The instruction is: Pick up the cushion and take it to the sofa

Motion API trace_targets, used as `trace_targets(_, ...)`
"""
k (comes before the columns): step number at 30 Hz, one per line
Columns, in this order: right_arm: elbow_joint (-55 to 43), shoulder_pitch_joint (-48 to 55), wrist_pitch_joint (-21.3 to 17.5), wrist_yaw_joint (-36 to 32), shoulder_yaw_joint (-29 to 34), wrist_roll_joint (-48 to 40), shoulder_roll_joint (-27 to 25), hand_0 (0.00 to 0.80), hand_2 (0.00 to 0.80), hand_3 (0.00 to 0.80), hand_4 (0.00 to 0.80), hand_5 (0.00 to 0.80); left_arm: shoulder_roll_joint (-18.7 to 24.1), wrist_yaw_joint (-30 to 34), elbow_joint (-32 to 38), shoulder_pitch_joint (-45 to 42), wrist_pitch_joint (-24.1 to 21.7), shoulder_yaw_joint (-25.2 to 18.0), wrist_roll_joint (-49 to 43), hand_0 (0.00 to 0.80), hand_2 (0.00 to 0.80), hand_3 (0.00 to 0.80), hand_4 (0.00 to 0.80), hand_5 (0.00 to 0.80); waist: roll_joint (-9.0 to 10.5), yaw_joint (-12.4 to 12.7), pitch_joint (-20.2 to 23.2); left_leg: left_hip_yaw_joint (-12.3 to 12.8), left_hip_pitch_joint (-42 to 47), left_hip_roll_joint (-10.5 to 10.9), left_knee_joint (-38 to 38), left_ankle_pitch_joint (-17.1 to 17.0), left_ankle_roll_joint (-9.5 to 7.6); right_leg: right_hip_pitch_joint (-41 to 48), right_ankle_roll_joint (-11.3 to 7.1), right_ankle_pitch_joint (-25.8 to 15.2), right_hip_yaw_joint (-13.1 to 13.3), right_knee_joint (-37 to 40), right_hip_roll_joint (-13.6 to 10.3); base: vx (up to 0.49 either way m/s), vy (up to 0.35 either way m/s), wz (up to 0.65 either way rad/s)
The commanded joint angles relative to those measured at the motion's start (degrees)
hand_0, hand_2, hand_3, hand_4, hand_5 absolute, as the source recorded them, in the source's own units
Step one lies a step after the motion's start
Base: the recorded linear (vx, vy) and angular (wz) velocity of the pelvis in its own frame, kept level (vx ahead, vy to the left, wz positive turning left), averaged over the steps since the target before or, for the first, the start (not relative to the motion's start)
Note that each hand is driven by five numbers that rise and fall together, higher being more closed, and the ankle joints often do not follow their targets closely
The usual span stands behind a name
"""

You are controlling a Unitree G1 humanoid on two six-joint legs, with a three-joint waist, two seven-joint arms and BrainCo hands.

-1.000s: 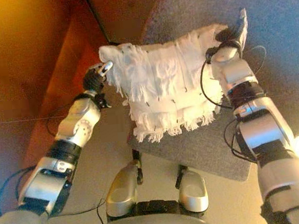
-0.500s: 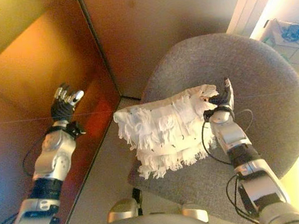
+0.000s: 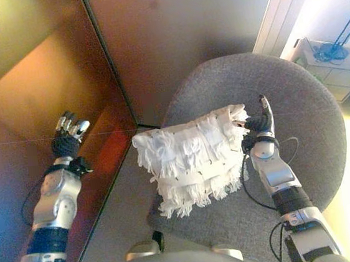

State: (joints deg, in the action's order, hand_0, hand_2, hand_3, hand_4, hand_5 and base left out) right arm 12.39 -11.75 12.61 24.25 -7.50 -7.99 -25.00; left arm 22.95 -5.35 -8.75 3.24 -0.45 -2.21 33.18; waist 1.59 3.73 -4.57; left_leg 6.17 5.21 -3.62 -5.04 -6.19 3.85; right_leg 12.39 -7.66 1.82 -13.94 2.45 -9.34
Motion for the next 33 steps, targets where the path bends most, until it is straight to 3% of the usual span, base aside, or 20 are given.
trace_targets(1, -6.1, 0.1, -5.4, -4.3, 4.6, -1.8, -0.7, 0.000, 0.000, 0.000, 0.000, 0.000, 0.6, 4.6, 3.7, 0.2, -2.9, -2.4, 3.2, 0.000, 0.000, 0.000, 0.000, 0.000, 0.15, 0.6, 2.0, 2.4, 2.5, -0.3, 4.3, 9.6, -0.95, -3.8, -2.27, -1.7, 0.1, -2.0, -3.0, -0.051, 0.012, -0.03)
trace_targets(6, -11.1, 5.7, -13.1, -13.5, 6.9, -13.1, 2.2, 0.000, 0.000, 0.000, 0.000, 0.000, -1.3, 9.0, 6.0, -3.5, -2.4, -3.5, 8.6, 0.000, 0.000, 0.000, 0.000, 0.000, 0.26, -0.4, 2.2, 3.5, 3.0, -0.6, 1.6, 8.5, -0.95, -4.2, -2.41, -2.7, 0.2, -0.5, -2.4, -0.068, 0.020, -0.07)
trace_targets(10, -12.1, 11.2, -17.9, -26.8, 7.6, -27.6, 8.1, 0.000, 0.000, 0.000, 0.000, 0.000, -3.4, 13.7, 6.7, -8.1, -3.0, -3.6, 10.6, 0.000, 0.000, 0.000, 0.000, 0.000, 0.37, -1.3, 2.0, 5.1, 2.5, -1.0, 0.6, 7.7, -0.51, -5.5, -2.34, -3.9, -0.1, 0.8, -1.3, -0.111, 0.009, -0.08)
trace_targets(13, -10.6, 14.1, -20.4, -34.8, 6.2, -35.5, 10.1, 0.000, 0.000, 0.000, 0.000, 0.000, -4.2, 16.2, 6.3, -10.4, -3.9, -2.6, 12.7, 0.000, 0.000, 0.000, 0.000, 0.000, 0.20, -1.8, 1.0, 6.0, 0.6, -1.0, 0.3, 6.9, -0.34, -7.6, -2.11, -4.4, -0.2, 1.2, -0.7, -0.220, 0.010, -0.20)
trace_targets(16, -7.7, 15.4, -22.2, -38.4, 4.9, -41.2, 12.3, 0.000, 0.000, 0.000, 0.000, 0.000, -4.7, 17.7, 4.8, -10.9, -6.6, -0.5, 13.5, 0.000, 0.000, 0.000, 0.000, 0.000, -0.03, -2.2, -0.1, 6.8, -1.4, -0.9, 0.4, 6.5, -0.44, -9.9, -1.89, -4.9, -0.2, 1.2, -0.3, -0.218, 0.013, -0.21)
trace_targets(19, -7.3, 18.4, -21.3, -42.8, 4.3, -47.4, 13.6, 0.000, 0.000, 0.000, 0.000, 0.000, -5.9, 21.3, 5.7, -12.8, -8.0, 0.4, 16.1, 0.000, 0.000, 0.000, 0.000, 0.000, -0.09, -2.7, -0.8, 7.6, -1.4, -0.7, 0.5, 6.7, -0.70, -10.3, -1.85, -5.0, 0.0, 1.3, -0.3, -0.070, 0.019, -0.33)
trace_targets(22, -7.8, 20.7, -21.6, -46.3, 2.3, -49.2, 13.8, 0.000, 0.000, 0.000, 0.000, 0.000, -5.7, 22.5, 6.6, -14.0, -10.7, 3.0, 15.9, 0.000, 0.000, 0.000, 0.000, 0.000, -0.20, -3.4, -1.1, 8.0, -1.1, -0.6, 0.5, 6.9, -0.81, -10.2, -1.64, -5.1, 0.7, 1.6, 0.1, -0.033, 0.013, -0.14)
trace_targets(25, -7.6, 19.7, -21.9, -47.3, 0.1, -50.3, 13.4, 0.000, 0.000, 0.000, 0.000, 0.000, -5.7, 22.2, 6.4, -12.4, -10.5, 4.8, 17.6, 0.000, 0.000, 0.000, 0.000, 0.000, -0.32, -3.6, -1.3, 8.0, -0.7, -0.5, 0.6, 7.0, -0.81, -9.9, -1.48, -5.0, 0.9, 1.8, 0.4, -0.024, 0.006, -0.07)
trace_targets(28, -6.4, 17.8, -23.4, -45.8, -2.1, -47.8, 12.8, 0.000, 0.000, 0.000, 0.000, 0.000, -5.5, 20.7, 6.0, -11.1, -11.0, 6.8, 17.3, 0.000, 0.000, 0.000, 0.000, 0.000, -0.44, -3.4, -1.1, 7.8, -0.4, -0.5, 0.6, 7.0, -0.61, -9.4, -1.34, -4.8, 0.9, 2.0, 0.6, 0.005, -0.002, -0.08)
trace_targets(33, -6.3, 18.6, -22.4, -44.3, -2.5, -49.0, 12.7, 0.000, 0.000, 0.000, 0.000, 0.000, -5.4, 20.4, 7.2, -12.4, -10.1, 6.8, 16.7, 0.000, 0.000, 0.000, 0.000, 0.000, -0.39, -3.1, -0.3, 7.2, 0.3, -0.4, 0.2, 7.2, -0.52, -8.3, -1.28, -4.6, 0.6, 2.3, 0.6, 0.040, -0.008, -0.02)
